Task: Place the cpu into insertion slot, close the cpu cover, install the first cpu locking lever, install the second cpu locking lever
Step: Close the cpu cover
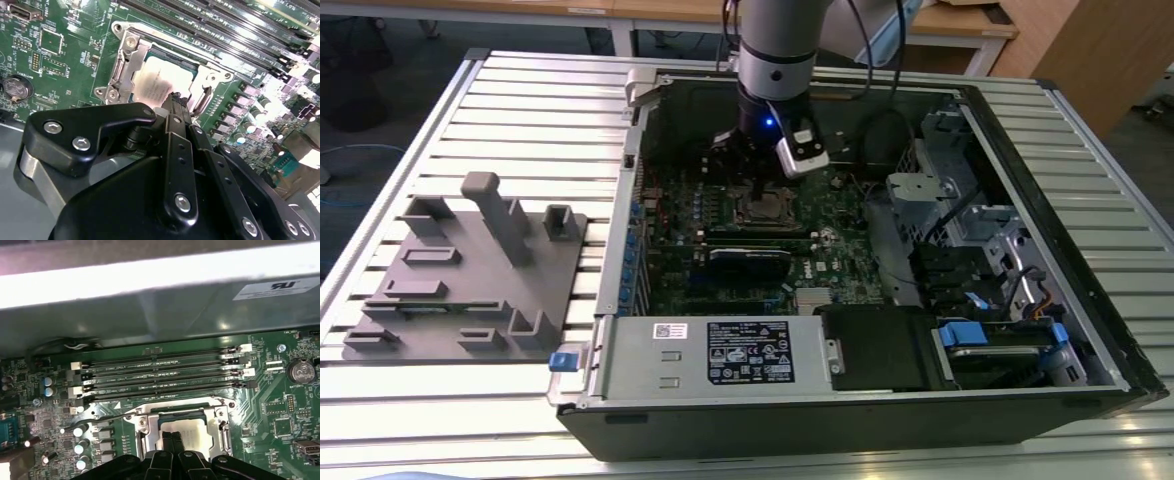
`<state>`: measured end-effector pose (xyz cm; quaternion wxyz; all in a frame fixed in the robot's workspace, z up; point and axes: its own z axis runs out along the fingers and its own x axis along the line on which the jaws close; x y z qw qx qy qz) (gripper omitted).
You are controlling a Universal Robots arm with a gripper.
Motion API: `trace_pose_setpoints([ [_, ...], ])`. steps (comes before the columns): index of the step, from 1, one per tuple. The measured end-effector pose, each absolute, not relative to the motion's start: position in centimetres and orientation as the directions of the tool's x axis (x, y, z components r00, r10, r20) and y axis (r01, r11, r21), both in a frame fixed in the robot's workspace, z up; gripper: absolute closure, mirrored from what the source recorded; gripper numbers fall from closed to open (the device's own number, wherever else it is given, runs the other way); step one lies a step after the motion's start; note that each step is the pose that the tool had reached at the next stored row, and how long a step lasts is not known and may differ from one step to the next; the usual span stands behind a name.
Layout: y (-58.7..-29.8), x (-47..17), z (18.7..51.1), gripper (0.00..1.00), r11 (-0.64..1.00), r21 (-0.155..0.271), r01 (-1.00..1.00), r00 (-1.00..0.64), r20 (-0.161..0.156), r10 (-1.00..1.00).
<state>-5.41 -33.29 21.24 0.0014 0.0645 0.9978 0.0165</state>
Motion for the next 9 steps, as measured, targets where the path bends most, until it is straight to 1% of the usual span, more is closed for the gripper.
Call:
trace_pose_setpoints([
  [9,-33.18,-4.65,21.24,0.9,0.991,0.033,0.129,-0.992,-0.001,0.129],
])
